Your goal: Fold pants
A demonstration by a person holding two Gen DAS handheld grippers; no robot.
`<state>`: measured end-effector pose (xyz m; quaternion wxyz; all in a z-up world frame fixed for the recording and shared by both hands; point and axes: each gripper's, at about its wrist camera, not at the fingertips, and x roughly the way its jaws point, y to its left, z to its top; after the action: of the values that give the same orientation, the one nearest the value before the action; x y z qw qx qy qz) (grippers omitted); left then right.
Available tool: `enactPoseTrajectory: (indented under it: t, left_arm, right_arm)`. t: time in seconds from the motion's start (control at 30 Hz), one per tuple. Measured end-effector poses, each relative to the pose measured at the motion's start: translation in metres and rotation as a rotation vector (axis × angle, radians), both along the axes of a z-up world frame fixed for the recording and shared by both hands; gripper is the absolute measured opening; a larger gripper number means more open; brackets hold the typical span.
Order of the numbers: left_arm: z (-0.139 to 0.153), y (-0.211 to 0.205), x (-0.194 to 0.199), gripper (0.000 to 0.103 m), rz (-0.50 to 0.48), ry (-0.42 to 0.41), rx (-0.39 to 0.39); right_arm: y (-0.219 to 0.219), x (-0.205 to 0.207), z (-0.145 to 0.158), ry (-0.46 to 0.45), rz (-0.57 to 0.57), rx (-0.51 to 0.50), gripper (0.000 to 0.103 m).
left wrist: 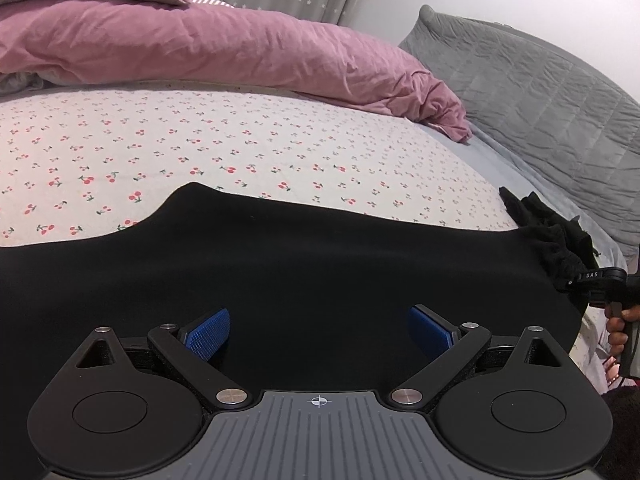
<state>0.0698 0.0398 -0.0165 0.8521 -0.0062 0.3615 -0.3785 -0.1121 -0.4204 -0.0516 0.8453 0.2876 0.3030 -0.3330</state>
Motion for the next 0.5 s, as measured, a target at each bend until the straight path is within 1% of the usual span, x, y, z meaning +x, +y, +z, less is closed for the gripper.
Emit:
enactPoseTrajectory:
  t: [0.1,0.23,0.37,0.5]
  left_arm:
    - [0.001,0.003,0.0,0.097,0.004,0.002,-0.016]
    - [-0.001,0.009,0.004,0.097,0.025,0.047,-0.051]
    - [-0.003,0.011,0.004,0.097,0.006,0.086,-0.105]
    - [-0.005,0.009,0.001,0.097,-0.032,0.107,-0.16]
  right_arm:
    - [0.008,-0.004,0.011,-0.021,-0.011,-0.046,0.018]
    - [0.038,0.002,0.032,-0.045,0.028,-0.18,0.018]
    - [0.073,0.014,0.051,-0.082,0.135,-0.277,0.018]
    - [0.1,0.039,0.059,-0.102,0.274,-0.28,0.018]
